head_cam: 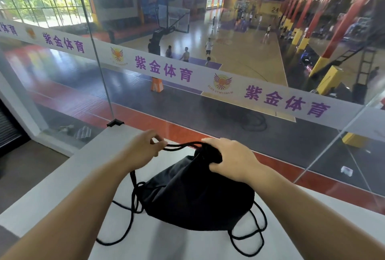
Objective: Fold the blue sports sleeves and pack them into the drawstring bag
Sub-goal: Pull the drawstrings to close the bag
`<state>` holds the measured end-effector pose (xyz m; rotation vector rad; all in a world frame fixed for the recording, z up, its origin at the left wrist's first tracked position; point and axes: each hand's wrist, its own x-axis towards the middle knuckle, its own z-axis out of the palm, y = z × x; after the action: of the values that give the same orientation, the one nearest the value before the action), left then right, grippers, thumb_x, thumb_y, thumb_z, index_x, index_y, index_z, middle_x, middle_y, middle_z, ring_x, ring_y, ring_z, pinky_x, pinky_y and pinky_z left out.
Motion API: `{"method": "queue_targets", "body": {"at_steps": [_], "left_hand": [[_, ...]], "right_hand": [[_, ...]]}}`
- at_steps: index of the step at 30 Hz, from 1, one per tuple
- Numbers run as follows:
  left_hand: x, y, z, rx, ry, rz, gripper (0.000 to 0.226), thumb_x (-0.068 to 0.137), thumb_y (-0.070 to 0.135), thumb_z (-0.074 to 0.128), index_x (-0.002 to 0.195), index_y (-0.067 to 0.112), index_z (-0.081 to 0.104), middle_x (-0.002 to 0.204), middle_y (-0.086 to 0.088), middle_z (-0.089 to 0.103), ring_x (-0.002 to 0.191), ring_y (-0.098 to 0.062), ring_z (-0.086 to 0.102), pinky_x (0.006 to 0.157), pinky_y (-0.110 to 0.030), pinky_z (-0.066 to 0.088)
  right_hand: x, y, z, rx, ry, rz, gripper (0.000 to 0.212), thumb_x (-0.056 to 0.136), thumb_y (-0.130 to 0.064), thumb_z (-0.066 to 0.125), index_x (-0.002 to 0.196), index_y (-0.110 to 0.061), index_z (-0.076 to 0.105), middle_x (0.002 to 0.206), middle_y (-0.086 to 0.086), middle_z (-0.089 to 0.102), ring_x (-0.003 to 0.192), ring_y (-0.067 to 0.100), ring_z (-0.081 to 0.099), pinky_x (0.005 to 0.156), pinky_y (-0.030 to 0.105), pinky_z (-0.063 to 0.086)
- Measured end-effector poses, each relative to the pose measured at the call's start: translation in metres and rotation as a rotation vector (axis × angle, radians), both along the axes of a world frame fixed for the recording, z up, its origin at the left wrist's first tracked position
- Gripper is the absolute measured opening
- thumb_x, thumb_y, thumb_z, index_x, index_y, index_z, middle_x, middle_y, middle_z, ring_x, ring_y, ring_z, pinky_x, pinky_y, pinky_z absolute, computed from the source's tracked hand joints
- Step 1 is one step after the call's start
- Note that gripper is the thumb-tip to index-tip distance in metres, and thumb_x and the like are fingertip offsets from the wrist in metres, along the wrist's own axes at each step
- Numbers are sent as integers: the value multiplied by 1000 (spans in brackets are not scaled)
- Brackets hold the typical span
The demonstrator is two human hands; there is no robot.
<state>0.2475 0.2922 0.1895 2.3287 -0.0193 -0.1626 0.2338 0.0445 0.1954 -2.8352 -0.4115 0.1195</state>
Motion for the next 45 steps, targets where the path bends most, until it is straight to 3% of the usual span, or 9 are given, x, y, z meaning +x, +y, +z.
{"method": "queue_targets", "body": {"at_steps": [6, 12, 14, 17, 25, 33, 39, 41, 45], "left_hand": [[-5, -32, -8, -47, 12, -197, 30, 82, 48, 63, 108, 34, 57, 95, 10, 60, 86, -10, 59, 80, -28, 44], [-5, -50, -5, 71, -116, -305, 20, 82, 23, 68, 71, 29, 53, 72, 12, 53, 74, -13, 52, 63, -23, 37], [-4, -53, -4, 98, -139, -281, 24, 87, 20, 62, 67, 28, 49, 72, 10, 51, 75, -16, 51, 63, -23, 38], [-2, -56, -1, -137, -4, -217, 19, 89, 14, 54, 71, 19, 52, 67, 2, 56, 63, -16, 51, 64, -32, 43], [0, -47, 9, -120, -118, -109, 33, 84, 30, 66, 62, 9, 52, 49, 10, 36, 42, -4, 29, 44, -17, 26], [7, -31, 8, -114, -215, 170, 33, 88, 31, 61, 71, 3, 56, 58, 0, 46, 54, -15, 41, 52, -27, 32], [8, -45, -22, -30, -78, 45, 29, 91, 37, 52, 72, 15, 47, 62, 3, 44, 56, -14, 40, 57, -34, 35], [10, -52, -25, -84, 6, 3, 16, 89, 39, 54, 87, 23, 54, 73, 2, 53, 65, -17, 51, 67, -40, 45], [6, -74, -21, -91, -45, -97, 48, 90, 32, 52, 136, 34, 38, 125, 1, 47, 111, -21, 50, 98, -38, 40]], "right_hand": [[4, 10, -5, 58, 34, 2, 42, 74, -42, 66, 115, -38, 59, 113, -7, 56, 107, 22, 48, 91, 39, 46], [8, 18, -5, 134, 15, -3, 37, 69, -43, 67, 105, -36, 61, 107, -11, 62, 104, 21, 48, 87, 41, 48], [8, 19, -4, 118, 10, 2, 35, 70, -41, 66, 104, -35, 60, 103, -9, 62, 101, 21, 47, 84, 41, 49], [7, 18, -2, 66, 10, 46, 31, 71, -36, 66, 99, -31, 56, 94, -5, 62, 94, 21, 52, 75, 39, 51], [6, 9, -7, -54, -63, 85, 24, 73, -36, 59, 97, -32, 56, 96, -8, 60, 89, 19, 58, 69, 35, 50], [-2, -34, 0, 13, -46, -80, 17, 73, -39, 59, 89, -32, 60, 91, -13, 58, 82, 11, 56, 69, 33, 51], [-10, -50, -1, 336, 64, -129, 38, 77, -47, 69, 111, -33, 62, 105, -21, 52, 97, -1, 52, 85, 20, 41], [-14, -60, 4, 405, 14, -185, 36, 85, -45, 62, 117, -30, 60, 112, -17, 52, 102, -1, 50, 88, 17, 37], [-23, -84, 10, 463, -114, -334, 22, 94, -29, 54, 114, -22, 63, 108, -9, 60, 100, 6, 55, 86, 18, 38]]}}
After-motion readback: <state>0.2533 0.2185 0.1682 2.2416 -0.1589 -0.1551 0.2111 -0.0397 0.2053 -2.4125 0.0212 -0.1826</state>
